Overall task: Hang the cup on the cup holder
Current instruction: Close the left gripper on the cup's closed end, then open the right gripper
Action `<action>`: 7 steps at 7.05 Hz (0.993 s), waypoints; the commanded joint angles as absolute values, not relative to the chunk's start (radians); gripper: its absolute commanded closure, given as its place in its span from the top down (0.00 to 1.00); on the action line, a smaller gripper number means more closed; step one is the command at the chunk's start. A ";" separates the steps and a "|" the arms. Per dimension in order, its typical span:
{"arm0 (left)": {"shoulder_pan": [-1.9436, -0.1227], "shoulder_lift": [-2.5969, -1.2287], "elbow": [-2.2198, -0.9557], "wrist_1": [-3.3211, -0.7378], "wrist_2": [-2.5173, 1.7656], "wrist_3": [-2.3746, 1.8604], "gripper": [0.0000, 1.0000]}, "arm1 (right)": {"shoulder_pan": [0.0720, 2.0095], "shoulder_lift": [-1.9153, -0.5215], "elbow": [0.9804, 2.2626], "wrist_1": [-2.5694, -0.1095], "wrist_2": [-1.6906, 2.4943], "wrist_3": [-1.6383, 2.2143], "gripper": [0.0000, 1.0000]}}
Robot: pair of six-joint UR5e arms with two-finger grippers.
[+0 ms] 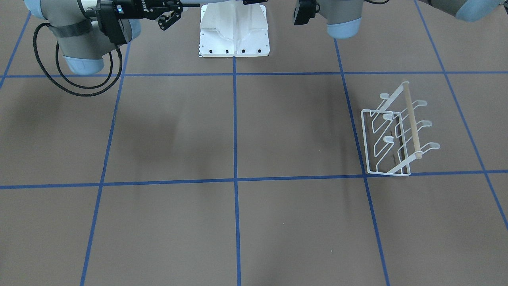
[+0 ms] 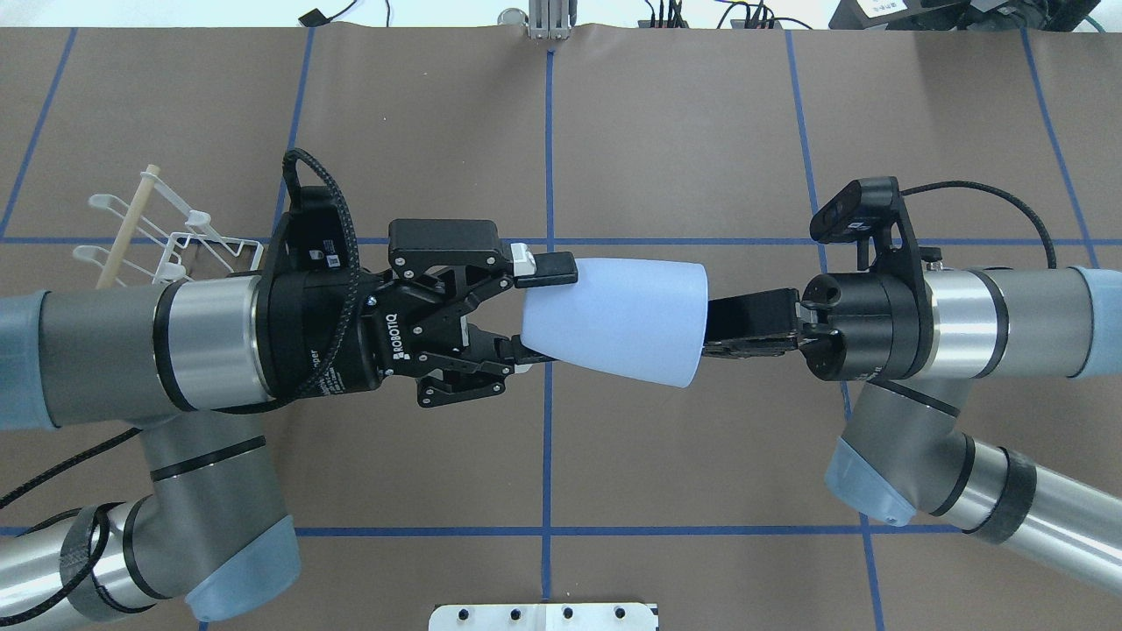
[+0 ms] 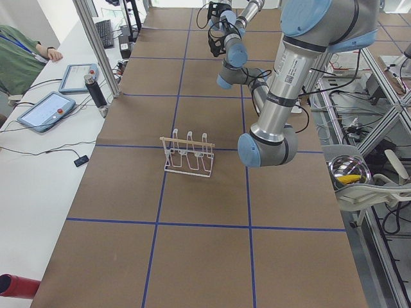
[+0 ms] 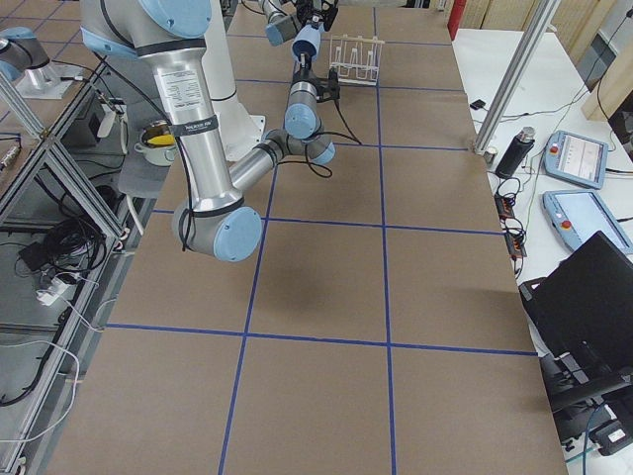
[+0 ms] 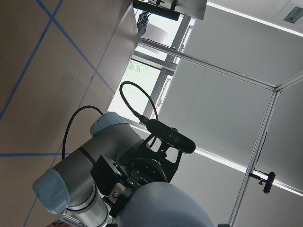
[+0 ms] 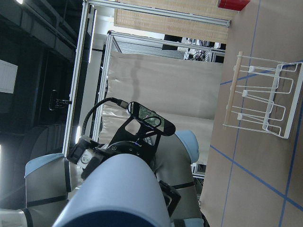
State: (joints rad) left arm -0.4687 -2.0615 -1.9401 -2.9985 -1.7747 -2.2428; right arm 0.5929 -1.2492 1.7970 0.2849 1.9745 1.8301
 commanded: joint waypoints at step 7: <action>-0.553 -2.013 -1.945 -2.982 -1.862 -2.223 0.00 | 0.789 -1.298 1.732 0.272 1.951 1.733 1.00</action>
